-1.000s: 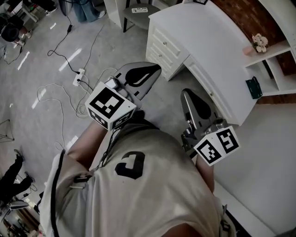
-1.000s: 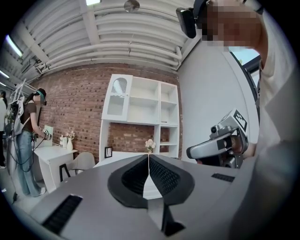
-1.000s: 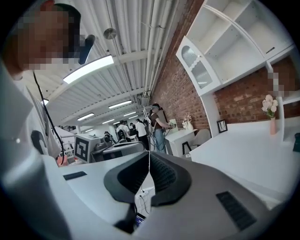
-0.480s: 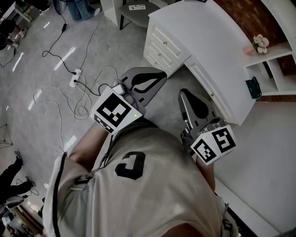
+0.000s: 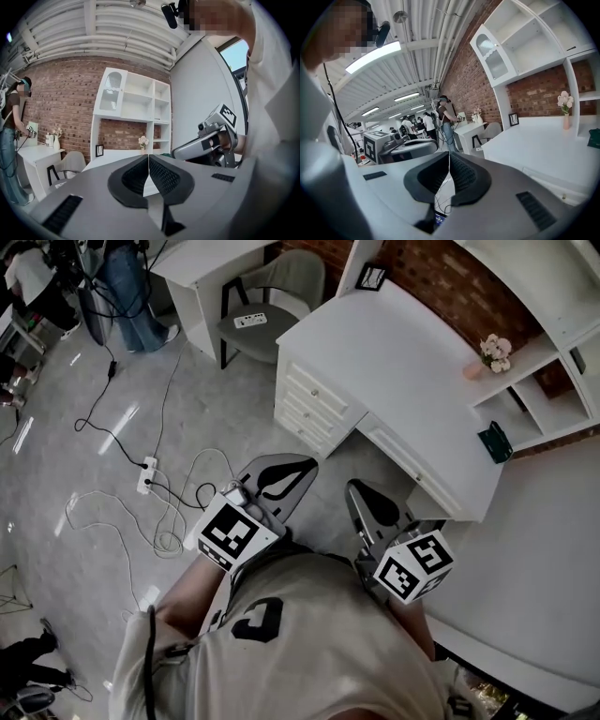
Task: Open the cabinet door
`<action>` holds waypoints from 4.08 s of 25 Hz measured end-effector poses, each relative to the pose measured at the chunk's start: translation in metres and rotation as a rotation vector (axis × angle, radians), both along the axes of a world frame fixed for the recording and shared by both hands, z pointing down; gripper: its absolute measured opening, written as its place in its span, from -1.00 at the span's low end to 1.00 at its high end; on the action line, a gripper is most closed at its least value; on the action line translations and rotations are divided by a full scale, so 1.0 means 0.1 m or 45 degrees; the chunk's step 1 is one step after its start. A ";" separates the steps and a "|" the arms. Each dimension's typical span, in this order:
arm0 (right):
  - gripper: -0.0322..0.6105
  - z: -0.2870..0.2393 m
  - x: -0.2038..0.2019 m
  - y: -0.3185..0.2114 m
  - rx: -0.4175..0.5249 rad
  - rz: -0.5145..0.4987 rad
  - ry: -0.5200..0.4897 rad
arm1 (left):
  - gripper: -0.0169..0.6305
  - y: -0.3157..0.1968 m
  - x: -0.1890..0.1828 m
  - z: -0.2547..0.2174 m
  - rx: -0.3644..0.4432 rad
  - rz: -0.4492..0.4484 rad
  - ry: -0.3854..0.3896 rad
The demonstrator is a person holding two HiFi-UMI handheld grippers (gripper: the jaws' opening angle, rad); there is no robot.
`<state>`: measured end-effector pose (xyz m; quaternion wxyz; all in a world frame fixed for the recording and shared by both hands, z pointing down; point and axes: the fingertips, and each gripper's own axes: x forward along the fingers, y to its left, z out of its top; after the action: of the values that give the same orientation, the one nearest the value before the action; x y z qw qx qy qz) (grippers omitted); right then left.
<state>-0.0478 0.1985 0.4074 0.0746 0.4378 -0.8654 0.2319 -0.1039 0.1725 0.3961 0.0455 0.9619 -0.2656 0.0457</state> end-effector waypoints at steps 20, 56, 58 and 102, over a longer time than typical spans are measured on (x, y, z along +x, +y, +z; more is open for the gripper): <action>-0.81 0.24 -0.11 -0.29 -0.125 -0.026 -0.049 | -0.89 -0.17 -0.08 0.19 -0.100 -0.028 -0.006; -0.81 0.02 1.03 -1.13 -0.005 -0.345 -0.197 | -0.88 -0.91 1.37 -0.01 -0.052 -0.199 -0.261; -0.81 0.04 1.18 -1.17 0.003 -0.318 -0.196 | -0.89 -0.96 1.52 0.00 -0.054 -0.182 -0.254; -0.81 0.45 1.58 -2.29 -0.168 -0.114 -0.064 | -0.88 -2.65 1.29 0.23 -0.114 -0.194 -0.198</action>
<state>0.1107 -0.0303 0.4520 0.0918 0.3867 -0.8686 0.2960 0.0253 -0.0927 0.4189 0.0710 0.9294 -0.3385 0.1286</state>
